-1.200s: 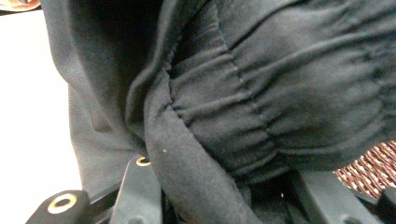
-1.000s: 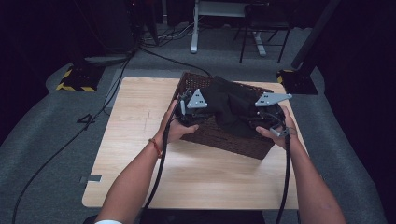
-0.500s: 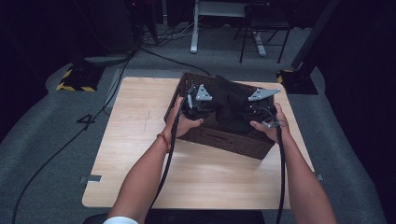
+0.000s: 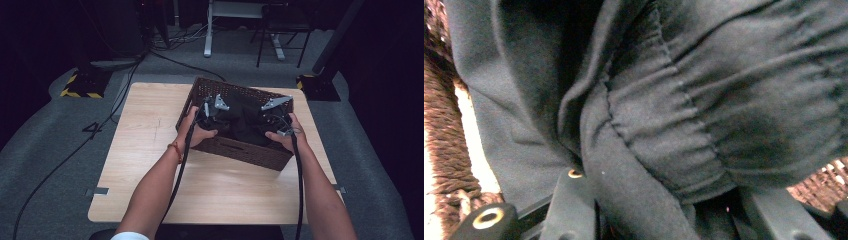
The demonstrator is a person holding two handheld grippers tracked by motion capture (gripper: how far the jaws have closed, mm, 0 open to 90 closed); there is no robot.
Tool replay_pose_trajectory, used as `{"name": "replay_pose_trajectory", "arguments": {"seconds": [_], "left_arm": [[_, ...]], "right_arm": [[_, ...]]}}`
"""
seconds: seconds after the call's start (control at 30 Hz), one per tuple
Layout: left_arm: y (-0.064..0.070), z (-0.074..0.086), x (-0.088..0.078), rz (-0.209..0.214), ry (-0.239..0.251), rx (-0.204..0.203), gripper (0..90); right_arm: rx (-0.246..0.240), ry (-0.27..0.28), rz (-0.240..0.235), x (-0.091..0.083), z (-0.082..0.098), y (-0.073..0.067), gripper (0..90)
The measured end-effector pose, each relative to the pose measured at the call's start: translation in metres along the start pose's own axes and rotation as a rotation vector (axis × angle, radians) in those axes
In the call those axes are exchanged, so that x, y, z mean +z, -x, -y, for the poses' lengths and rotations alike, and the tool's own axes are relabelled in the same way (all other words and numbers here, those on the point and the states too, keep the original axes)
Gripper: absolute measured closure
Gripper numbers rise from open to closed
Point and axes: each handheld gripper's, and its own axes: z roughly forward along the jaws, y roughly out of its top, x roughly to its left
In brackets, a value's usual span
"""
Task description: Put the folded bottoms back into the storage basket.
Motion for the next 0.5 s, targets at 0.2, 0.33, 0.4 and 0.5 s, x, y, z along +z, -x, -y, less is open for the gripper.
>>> {"name": "replay_pose_trajectory", "arguments": {"seconds": [0.2, 0.33, 0.4, 0.5], "left_arm": [[-0.002, 0.004, 0.006, 0.003, -0.046, -0.021, 64.5], [-0.005, 0.008, 0.005, -0.001, -0.048, -0.045, 60.6], [-0.007, 0.011, 0.004, -0.009, -0.054, -0.049, 60.4], [-0.007, 0.014, 0.005, -0.027, -0.082, -0.048, 53.7]], "right_arm": [[0.009, -0.058, 0.002, 0.009, 0.000, -0.001, 60.3], [0.007, -0.113, 0.019, 0.014, -0.001, -0.002, 57.8], [0.004, -0.150, 0.033, 0.017, -0.001, -0.003, 55.7], [-0.010, -0.264, 0.114, 0.027, -0.003, -0.007, 42.2]]}}
